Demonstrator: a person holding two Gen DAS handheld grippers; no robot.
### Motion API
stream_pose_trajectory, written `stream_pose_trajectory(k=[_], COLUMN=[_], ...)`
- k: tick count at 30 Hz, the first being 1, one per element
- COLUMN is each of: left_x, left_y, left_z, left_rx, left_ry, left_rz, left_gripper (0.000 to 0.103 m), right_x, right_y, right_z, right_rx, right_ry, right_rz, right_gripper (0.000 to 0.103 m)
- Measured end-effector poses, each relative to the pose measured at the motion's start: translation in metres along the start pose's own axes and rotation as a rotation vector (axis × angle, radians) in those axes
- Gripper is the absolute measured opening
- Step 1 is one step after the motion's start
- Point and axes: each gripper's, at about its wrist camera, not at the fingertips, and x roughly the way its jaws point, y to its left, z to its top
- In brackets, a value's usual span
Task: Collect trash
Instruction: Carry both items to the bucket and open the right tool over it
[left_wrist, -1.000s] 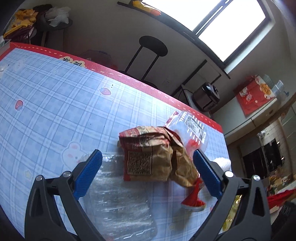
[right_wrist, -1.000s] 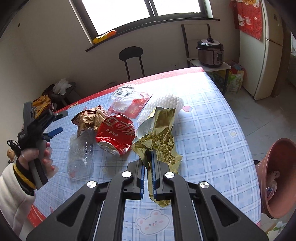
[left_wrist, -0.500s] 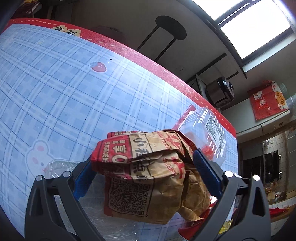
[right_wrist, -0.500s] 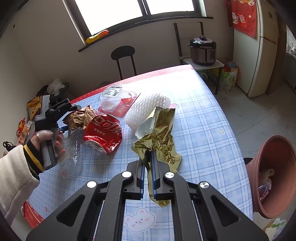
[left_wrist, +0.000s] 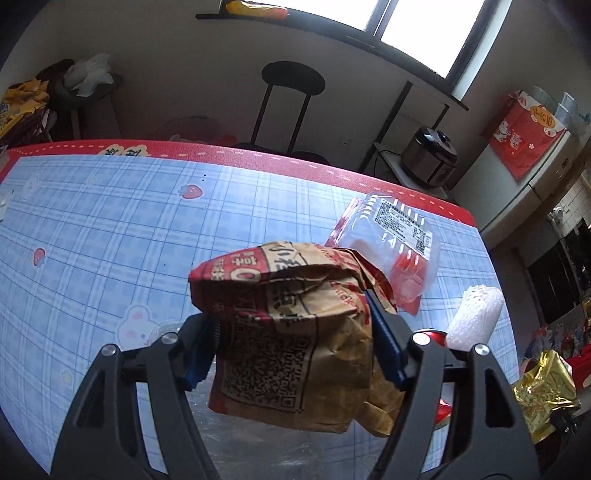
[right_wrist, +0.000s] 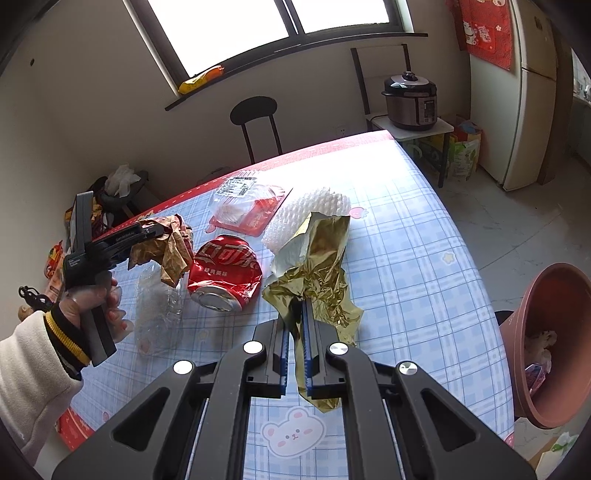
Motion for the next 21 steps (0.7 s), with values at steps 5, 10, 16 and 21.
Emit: stream_pose_trajectory(k=[5,10,16,21], left_x=[-0.054,-0.113,-0.172,-0.194], left_y=[0.007,0.011,0.005,-0.008], left_z=[-0.017,-0.05,-0.103,-0.136], left_rx=[0.032,0.008,-0.03,-0.063], left_ry=[-0.07,-0.13,-0.149,-0.133], left_rz=[0.021,0.038,0.034,0.043], left_gripper=[0.072,0.072,0.072,0.073], right_x=[-0.009,-0.019,-0.032,-0.044], right_y=[0.003,0.003,0.004,0.005], right_z=[-0.004,-0.012,-0.019,-0.03], right_rx=[0.001,0.015,0.02,0.019], right_ry=[-0.019,-0.034,-0.053,-0.064], right_rz=[0.034,0.06,0.094,0.131], right_gripper=[0.007,0.007,0.007,0.007])
